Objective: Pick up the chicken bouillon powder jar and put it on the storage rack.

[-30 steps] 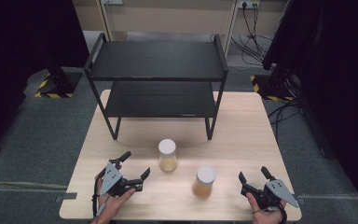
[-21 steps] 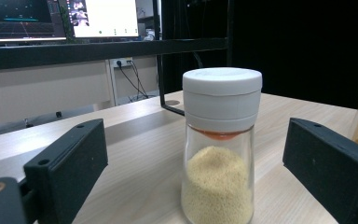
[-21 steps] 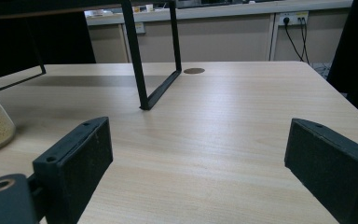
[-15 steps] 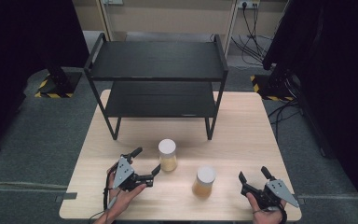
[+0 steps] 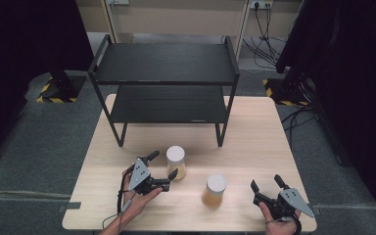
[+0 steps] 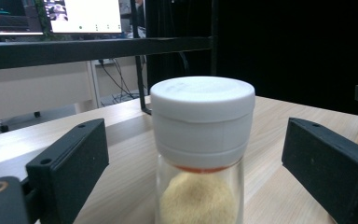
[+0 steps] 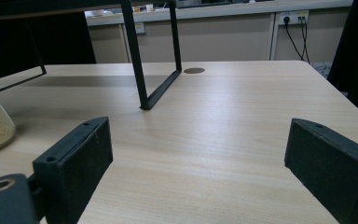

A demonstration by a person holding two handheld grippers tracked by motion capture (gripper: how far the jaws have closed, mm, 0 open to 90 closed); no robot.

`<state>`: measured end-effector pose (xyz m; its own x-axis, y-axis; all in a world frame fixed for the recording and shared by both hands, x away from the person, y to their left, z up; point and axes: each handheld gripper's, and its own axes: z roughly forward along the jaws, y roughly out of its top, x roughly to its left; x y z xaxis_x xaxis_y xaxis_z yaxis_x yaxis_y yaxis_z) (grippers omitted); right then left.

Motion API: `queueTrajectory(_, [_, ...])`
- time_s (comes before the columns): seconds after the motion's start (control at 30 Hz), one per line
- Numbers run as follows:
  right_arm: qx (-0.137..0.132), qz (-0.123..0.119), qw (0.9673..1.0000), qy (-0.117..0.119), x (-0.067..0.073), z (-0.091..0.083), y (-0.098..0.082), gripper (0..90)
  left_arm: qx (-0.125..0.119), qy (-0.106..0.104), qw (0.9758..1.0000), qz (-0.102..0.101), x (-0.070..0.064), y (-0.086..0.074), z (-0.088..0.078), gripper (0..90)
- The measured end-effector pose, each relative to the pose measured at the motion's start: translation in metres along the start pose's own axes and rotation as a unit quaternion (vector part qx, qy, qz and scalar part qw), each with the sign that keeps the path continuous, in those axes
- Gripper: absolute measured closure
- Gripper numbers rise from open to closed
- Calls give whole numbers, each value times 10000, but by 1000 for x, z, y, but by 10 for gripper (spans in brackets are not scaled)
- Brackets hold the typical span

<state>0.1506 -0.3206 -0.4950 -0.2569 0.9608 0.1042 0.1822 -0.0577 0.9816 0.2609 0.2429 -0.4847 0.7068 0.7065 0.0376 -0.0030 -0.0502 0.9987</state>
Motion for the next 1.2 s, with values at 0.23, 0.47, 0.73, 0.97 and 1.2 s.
queueTrajectory(0.23, [-3,10,10000,8,-1,0,0,77,13,-29,10000,41,0,2,11,99])
queueTrajectory(0.47, [-3,11,10000,10,-1,0,0,78,28,-15,9999,114,-1,2,18,148])
queueTrajectory(0.73, [0,15,10000,12,-1,0,0,78,18,-43,9999,163,-2,4,24,208])
queueTrajectory(0.97, [6,20,10000,15,-1,0,0,78,5,-60,9998,190,-2,5,25,266])
queueTrajectory(1.2, [14,15,10000,20,-1,0,1,78,20,-86,9998,164,1,4,25,323])
